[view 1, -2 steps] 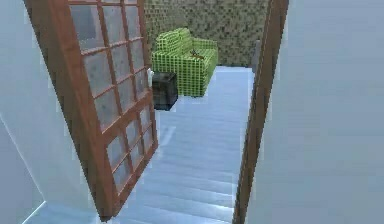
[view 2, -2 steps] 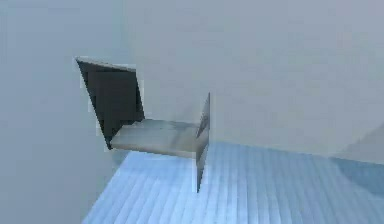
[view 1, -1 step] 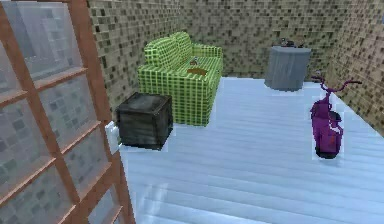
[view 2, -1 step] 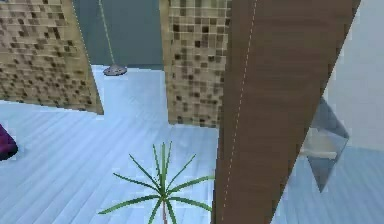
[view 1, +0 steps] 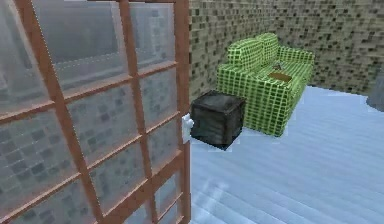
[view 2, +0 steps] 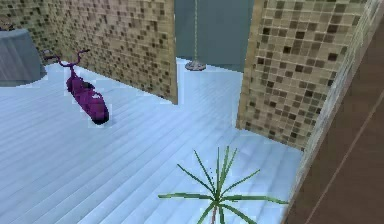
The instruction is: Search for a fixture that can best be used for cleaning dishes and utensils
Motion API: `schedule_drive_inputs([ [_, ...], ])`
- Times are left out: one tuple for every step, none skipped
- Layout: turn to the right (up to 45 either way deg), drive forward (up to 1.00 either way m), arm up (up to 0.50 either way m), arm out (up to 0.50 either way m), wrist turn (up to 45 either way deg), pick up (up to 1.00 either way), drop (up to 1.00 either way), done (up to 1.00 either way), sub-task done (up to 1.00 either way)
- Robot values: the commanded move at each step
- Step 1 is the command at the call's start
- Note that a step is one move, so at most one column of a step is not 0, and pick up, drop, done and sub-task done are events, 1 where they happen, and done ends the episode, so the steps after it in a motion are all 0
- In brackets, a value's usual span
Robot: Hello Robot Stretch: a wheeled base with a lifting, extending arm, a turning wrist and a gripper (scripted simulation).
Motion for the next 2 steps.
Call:
schedule_drive_inputs([
  [0.0,0.10,0.00,0.00,0.0,0.00,0.00,0.00,0.00],
  [45.0,0.00,0.00,0.00,0.0,0.00,0.00,0.00,0.00],
])
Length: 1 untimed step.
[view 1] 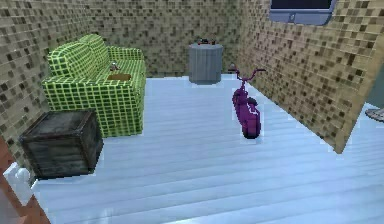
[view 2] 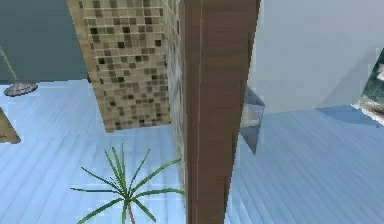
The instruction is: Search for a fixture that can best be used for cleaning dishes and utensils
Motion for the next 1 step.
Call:
schedule_drive_inputs([
  [12.0,0.00,0.00,0.00,0.0,0.00,0.00,0.00,0.00],
])
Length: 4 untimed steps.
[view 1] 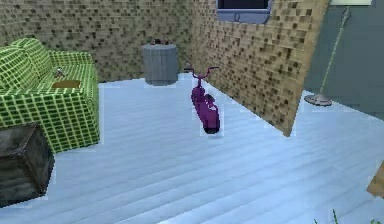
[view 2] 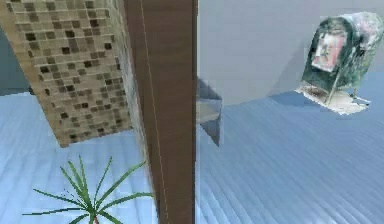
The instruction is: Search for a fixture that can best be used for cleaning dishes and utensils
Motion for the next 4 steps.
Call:
schedule_drive_inputs([
  [0.0,0.65,0.00,0.00,0.0,0.00,0.00,0.00,0.00],
  [45.0,0.00,0.00,0.00,0.0,0.00,0.00,0.00,0.00],
  [6.0,0.00,0.00,0.00,0.0,0.00,0.00,0.00,0.00],
  [0.0,1.00,0.00,0.00,0.0,0.00,0.00,0.00,0.00],
])
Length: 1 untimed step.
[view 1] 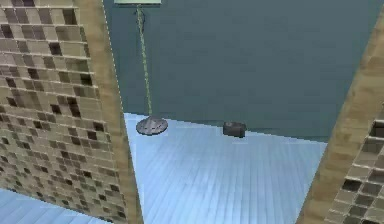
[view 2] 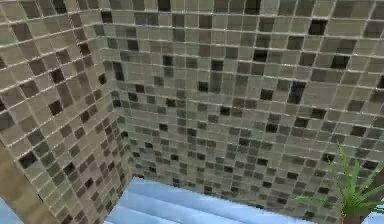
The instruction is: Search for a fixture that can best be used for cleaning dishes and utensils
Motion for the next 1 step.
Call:
schedule_drive_inputs([
  [0.0,0.90,0.00,0.00,0.0,0.00,0.00,0.00,0.00],
])
